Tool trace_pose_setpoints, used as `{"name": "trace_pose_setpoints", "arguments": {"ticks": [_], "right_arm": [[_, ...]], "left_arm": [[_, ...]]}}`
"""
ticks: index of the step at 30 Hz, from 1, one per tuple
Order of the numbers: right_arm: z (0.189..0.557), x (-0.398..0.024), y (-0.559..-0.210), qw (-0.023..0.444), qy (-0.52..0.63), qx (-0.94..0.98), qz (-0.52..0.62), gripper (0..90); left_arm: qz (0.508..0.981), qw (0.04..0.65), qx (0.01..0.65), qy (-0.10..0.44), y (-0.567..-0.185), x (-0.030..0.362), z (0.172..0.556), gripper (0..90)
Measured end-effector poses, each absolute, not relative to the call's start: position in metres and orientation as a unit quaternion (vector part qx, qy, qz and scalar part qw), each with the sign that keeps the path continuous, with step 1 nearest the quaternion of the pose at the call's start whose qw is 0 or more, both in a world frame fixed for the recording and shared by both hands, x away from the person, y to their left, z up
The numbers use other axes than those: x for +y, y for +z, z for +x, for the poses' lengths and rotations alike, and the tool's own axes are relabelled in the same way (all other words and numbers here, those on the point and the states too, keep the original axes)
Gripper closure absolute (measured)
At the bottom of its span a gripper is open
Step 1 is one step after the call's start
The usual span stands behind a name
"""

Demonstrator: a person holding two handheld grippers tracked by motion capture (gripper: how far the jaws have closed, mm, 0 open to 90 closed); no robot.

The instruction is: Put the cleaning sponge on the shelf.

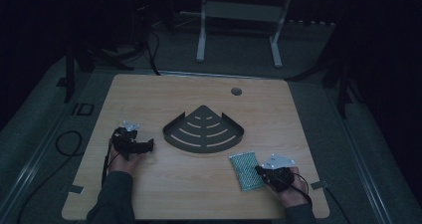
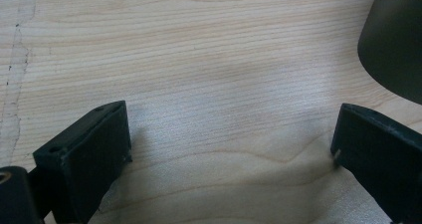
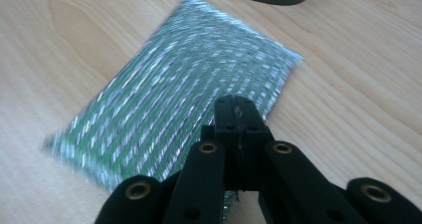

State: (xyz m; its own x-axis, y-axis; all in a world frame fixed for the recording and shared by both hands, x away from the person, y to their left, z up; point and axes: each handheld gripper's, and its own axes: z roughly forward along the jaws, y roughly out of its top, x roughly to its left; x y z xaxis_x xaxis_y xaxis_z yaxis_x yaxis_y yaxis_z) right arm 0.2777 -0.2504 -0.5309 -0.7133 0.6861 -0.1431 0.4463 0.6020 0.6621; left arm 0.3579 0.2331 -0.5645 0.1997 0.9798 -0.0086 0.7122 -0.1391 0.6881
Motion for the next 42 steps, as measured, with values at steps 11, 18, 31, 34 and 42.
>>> {"name": "trace_pose_setpoints", "arguments": {"ticks": [11,18,31,34,42], "right_arm": [[0.289,-0.252,-0.530,0.190,0.303,0.875,0.326,89.9],[0.294,-0.254,-0.523,0.179,0.316,0.871,0.332,88.6],[0.318,-0.252,-0.511,0.126,0.287,0.880,0.357,78.5],[0.322,-0.254,-0.513,0.108,0.277,0.879,0.372,77.3],[0.326,-0.255,-0.511,0.099,0.276,0.879,0.376,77.2]], "left_arm": [[0.718,0.289,0.589,0.231,-0.565,0.233,0.358,2.5],[0.719,0.289,0.589,0.231,-0.564,0.233,0.358,2.5],[0.718,0.289,0.589,0.231,-0.564,0.233,0.358,2.5],[0.718,0.289,0.589,0.231,-0.565,0.233,0.358,2.5],[0.718,0.289,0.589,0.231,-0.564,0.233,0.358,2.5]]}}
